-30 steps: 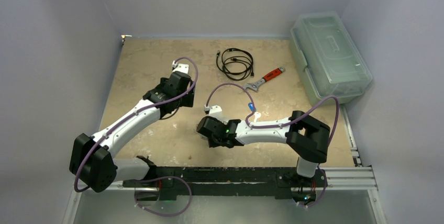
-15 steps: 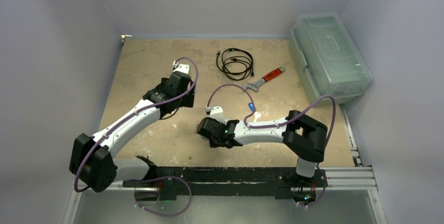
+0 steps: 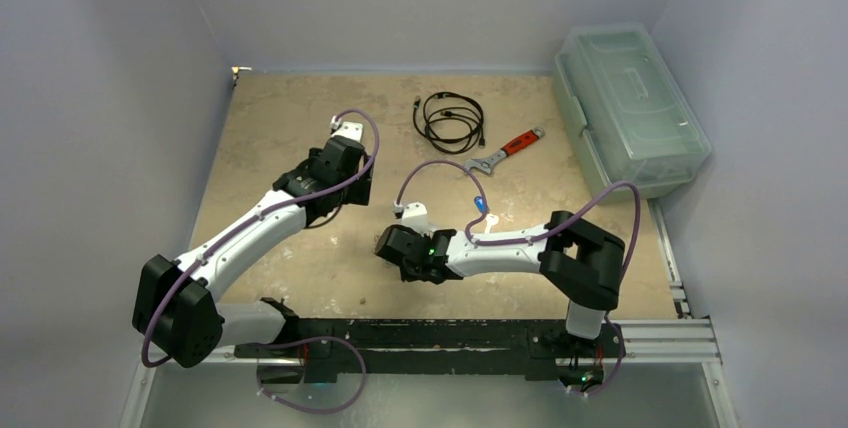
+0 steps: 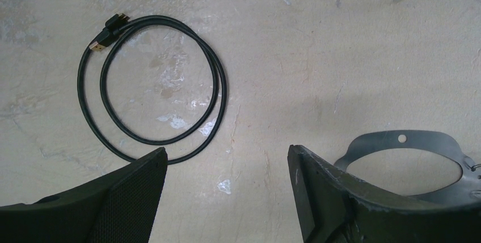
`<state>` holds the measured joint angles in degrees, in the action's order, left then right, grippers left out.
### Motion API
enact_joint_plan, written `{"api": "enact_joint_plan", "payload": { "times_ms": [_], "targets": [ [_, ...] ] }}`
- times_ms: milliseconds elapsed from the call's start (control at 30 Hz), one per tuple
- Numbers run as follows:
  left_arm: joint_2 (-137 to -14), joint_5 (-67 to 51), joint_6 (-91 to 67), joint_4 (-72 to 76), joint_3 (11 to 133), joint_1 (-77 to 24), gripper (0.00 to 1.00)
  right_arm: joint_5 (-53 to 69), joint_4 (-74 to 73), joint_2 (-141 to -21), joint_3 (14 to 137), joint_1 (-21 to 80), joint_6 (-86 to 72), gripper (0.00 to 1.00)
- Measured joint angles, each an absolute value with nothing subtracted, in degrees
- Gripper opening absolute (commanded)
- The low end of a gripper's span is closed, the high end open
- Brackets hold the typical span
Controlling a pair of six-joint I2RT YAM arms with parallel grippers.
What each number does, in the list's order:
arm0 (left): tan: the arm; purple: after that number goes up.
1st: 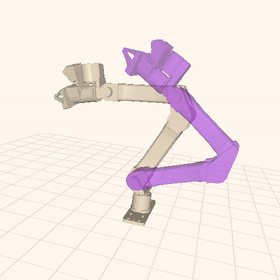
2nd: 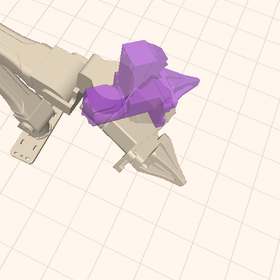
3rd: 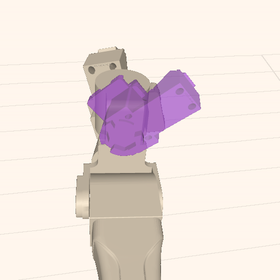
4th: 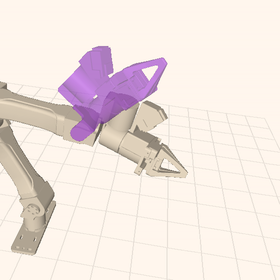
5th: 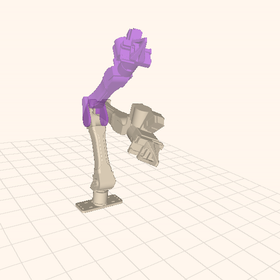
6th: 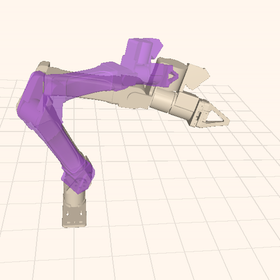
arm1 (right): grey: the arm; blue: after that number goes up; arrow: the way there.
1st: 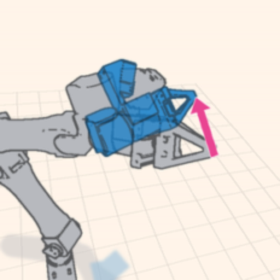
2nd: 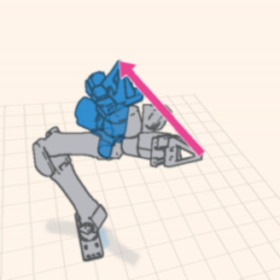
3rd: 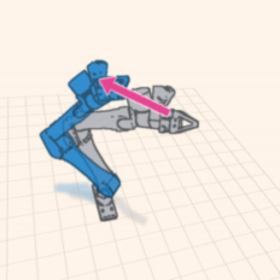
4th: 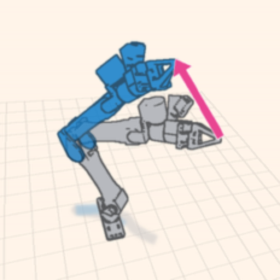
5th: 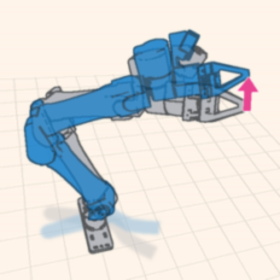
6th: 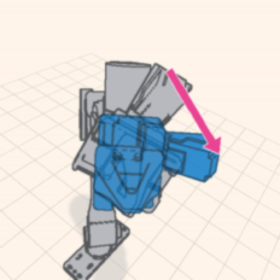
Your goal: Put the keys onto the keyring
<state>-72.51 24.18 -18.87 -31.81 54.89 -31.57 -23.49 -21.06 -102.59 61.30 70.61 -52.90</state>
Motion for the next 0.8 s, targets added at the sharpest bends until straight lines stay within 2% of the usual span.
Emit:
{"api": "enact_joint_plan", "payload": {
  "times_ms": [400, 800],
  "targets": [
    [-72.49, 24.14, -18.37, -31.90, 54.92, -31.57, 0.77, -27.11, -22.52, -101.27, 62.35, 70.78, -50.00, 0.00],
    [-71.85, 21.76, -18.24, -33.95, 60.77, -31.57, 0.78, -32.32, -14.61, -90.52, 56.60, 70.83, -42.85, 0.00]
  ]
}}
